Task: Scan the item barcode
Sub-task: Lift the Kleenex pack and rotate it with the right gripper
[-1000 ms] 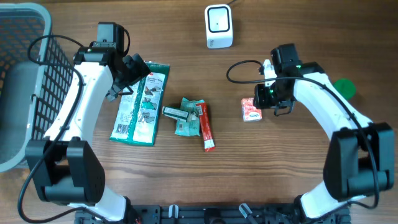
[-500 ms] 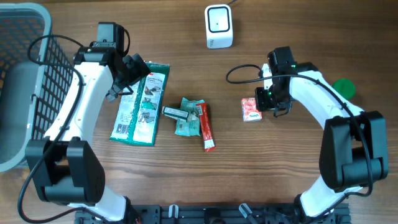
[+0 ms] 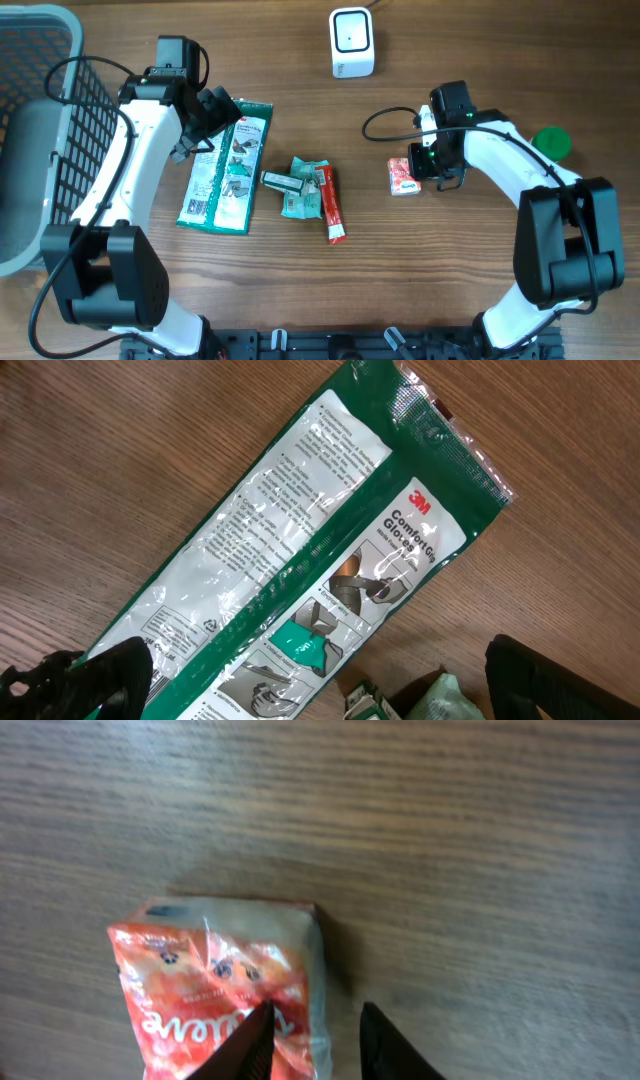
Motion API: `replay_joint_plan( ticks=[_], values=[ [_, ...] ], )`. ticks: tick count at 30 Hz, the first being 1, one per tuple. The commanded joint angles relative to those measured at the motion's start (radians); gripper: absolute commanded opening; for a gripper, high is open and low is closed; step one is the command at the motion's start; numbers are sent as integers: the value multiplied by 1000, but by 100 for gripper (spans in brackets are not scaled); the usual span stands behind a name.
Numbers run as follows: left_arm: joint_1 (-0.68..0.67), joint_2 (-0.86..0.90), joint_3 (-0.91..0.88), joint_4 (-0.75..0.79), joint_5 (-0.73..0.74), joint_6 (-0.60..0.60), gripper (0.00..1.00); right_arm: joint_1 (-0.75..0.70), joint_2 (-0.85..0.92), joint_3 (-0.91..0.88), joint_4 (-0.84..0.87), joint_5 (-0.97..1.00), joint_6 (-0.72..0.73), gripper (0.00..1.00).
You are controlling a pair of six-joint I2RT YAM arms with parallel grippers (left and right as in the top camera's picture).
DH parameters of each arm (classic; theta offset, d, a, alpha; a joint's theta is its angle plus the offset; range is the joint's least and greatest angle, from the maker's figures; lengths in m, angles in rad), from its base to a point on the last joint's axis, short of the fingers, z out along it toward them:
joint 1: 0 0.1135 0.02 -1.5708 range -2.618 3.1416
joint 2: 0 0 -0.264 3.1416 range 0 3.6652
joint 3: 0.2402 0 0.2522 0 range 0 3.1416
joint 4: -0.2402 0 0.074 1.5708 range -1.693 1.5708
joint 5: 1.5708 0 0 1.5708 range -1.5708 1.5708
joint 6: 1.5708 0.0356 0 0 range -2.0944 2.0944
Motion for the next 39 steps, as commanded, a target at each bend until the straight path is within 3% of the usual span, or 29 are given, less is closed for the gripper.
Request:
replay_joint_plan(
  ticks=[1,12,18,19,20,22,25,30,36,39],
  values=[
    [0,0,-2,-1,1,-10,100,0,18,-59,71,-46,-2,22],
    [0,0,-2,-1,1,-10,100,0,18,-85,92,-45,31,21],
    [0,0,-2,-1,1,-10,100,0,18,-177,188,-45,56,22],
    [0,0,-2,-1,1,-10,100,0,18,-177,182,-48,56,18],
    [0,0,-2,-1,1,-10,100,0,18,-177,181,-54,57,7],
    [0,0,-2,-1,1,-10,100,-5,15,-164,177,-90,56,4],
    [0,0,-2,-1,1,-10,100,-43,-2,-129,165,-251,45,4],
    [0,0,-2,-1,1,-10,100,-198,-51,-117,140,-805,-68,4],
    [0,0,-2,-1,1,-10,100,-296,-51,-118,50,-1009,-185,4],
    [0,0,-2,-1,1,-10,100,-300,-51,-118,64,-1367,-242,4]
  ],
)
